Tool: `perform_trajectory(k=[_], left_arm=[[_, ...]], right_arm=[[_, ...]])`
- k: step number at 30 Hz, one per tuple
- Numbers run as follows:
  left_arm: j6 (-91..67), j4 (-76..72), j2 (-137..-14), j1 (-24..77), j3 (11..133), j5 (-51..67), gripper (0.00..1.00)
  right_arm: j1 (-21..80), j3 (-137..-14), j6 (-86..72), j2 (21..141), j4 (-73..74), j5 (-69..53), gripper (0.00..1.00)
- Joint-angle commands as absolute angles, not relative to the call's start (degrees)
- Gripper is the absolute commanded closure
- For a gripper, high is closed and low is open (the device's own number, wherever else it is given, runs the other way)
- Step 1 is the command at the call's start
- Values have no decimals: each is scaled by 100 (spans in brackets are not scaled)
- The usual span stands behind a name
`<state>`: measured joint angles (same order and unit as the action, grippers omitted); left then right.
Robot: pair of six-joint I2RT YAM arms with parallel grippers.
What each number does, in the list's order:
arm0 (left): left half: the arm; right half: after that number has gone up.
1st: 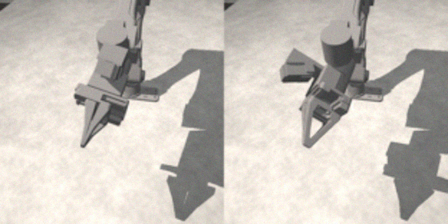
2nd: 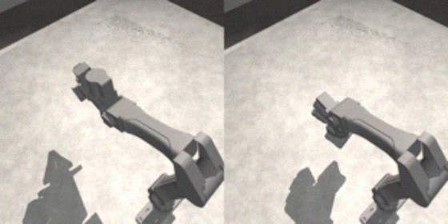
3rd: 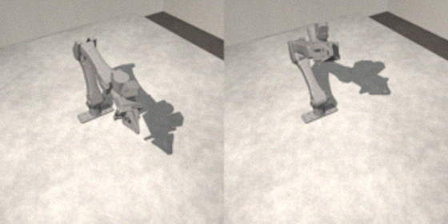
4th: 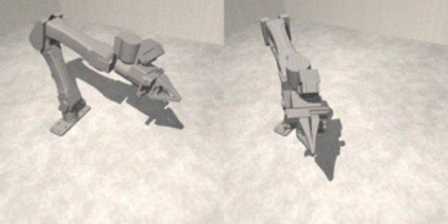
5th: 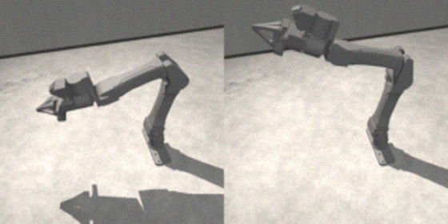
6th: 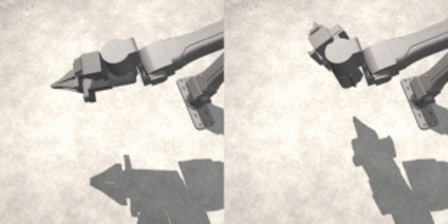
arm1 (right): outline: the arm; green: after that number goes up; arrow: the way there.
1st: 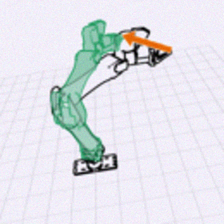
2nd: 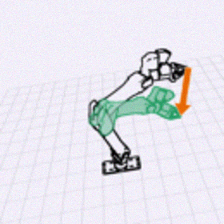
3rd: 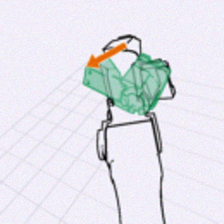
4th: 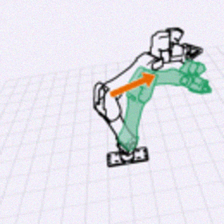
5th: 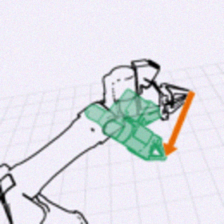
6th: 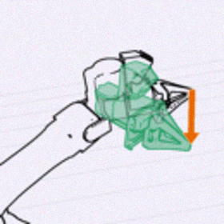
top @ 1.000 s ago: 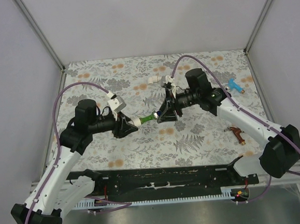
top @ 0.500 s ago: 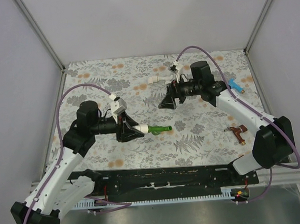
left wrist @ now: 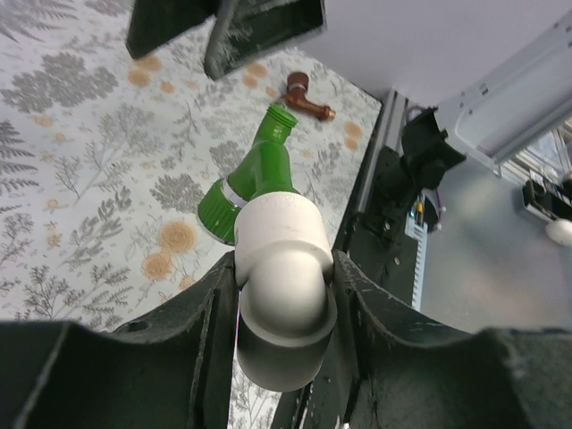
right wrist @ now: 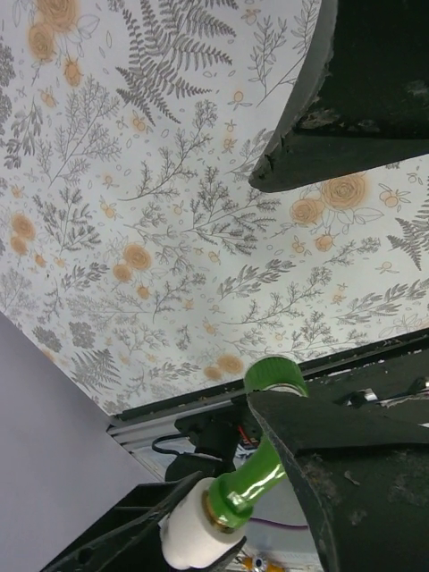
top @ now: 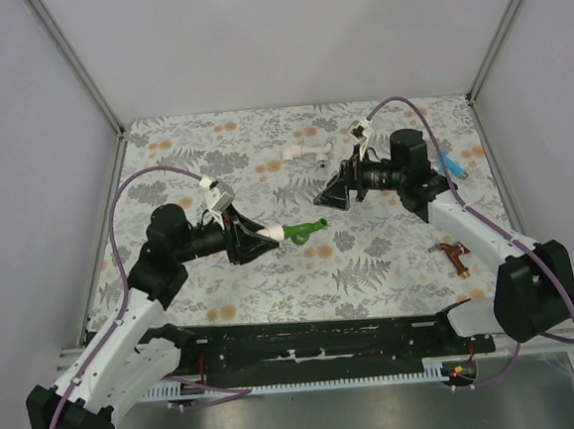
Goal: Install the water faucets
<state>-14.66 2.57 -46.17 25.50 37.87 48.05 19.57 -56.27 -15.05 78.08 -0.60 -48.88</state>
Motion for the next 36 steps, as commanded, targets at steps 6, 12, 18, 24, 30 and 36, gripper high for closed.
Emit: perform_trajectory(k=[6, 12, 18, 24, 30, 36], left_arm=[[-2776, -1853, -4263, 2558, 3375, 4140, 98], [-3331, -2610, -4324, 2558, 3296, 4157, 98], [-3366, -2610, -4316, 2549, 3419, 4192, 98], [-3331, -2610, -4316, 2549, 3393, 4219, 98], [-3278, -2540, -4298, 2549, 3401, 3964, 98], [-3357, -2645, -4324, 2549, 3419, 3955, 98]], right_arm=[[1881, -4976, -1583, 7112, -1941, -5774, 2], [1881, -4527, -907, 6338, -1987, -5529, 3], [1881, -4491, -177, 5687, -924, -4555, 5], [1881, -4342, -141, 5282, -668, -3831, 5], [1881, -4342, -150, 5388, -606, -4692, 7], [1916, -4219, -718, 5589, -1542, -5957, 10]])
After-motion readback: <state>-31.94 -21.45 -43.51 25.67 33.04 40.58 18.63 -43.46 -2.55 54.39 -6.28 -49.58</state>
